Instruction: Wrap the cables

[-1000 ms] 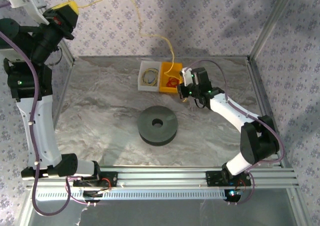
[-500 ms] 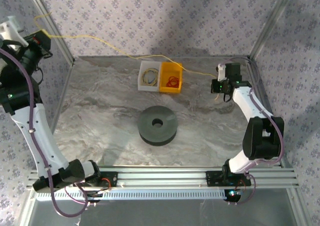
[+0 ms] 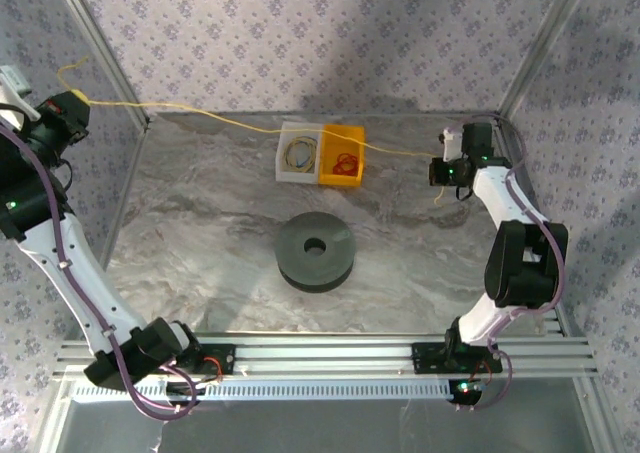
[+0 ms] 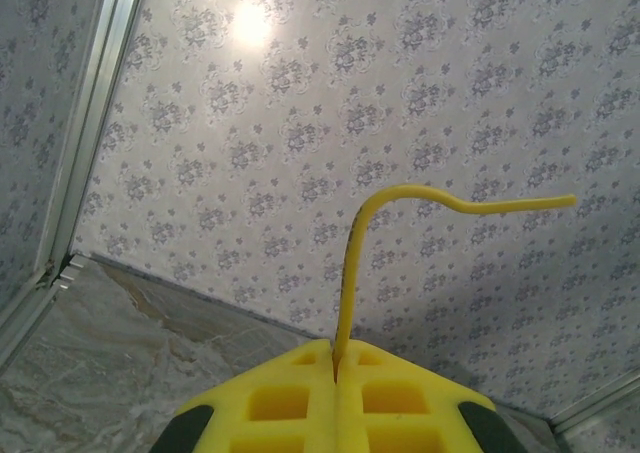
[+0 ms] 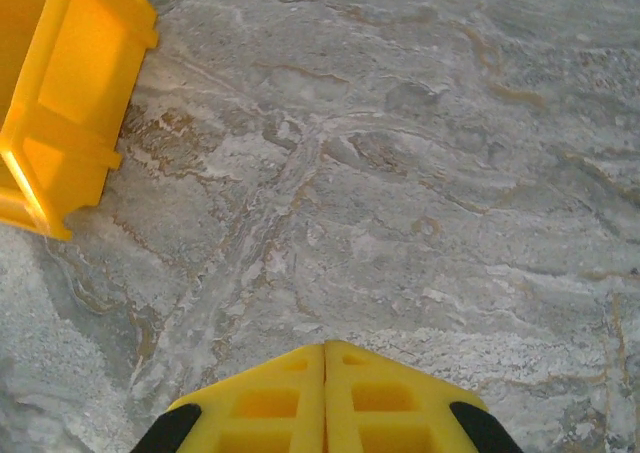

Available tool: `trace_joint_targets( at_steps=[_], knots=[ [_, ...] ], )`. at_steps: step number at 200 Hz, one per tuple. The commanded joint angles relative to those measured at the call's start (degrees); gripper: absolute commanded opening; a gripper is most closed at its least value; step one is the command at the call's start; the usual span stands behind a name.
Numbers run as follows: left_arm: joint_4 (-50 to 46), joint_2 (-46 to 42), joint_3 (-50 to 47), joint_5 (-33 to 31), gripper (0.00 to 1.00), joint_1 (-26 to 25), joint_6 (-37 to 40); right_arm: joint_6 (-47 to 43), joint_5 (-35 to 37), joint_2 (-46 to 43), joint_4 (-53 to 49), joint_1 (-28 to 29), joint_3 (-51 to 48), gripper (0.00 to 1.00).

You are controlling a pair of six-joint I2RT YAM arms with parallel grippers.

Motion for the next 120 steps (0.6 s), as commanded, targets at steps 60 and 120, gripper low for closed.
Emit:
trace_joint_targets(
  at_steps=[60, 120],
  knots=[
    [4.9, -5.9, -15.1, -13.4, 0.00, -26.0, 11.6, -4.3, 30.3, 4.8, -3.3, 8.3, 1.5, 0.02],
    [9.1, -5.7, -20.1, -20.9, 0.00, -32.0, 9.6, -3.0, 25.9, 0.6, -7.4, 8.6, 4.3, 0.75]
  ],
)
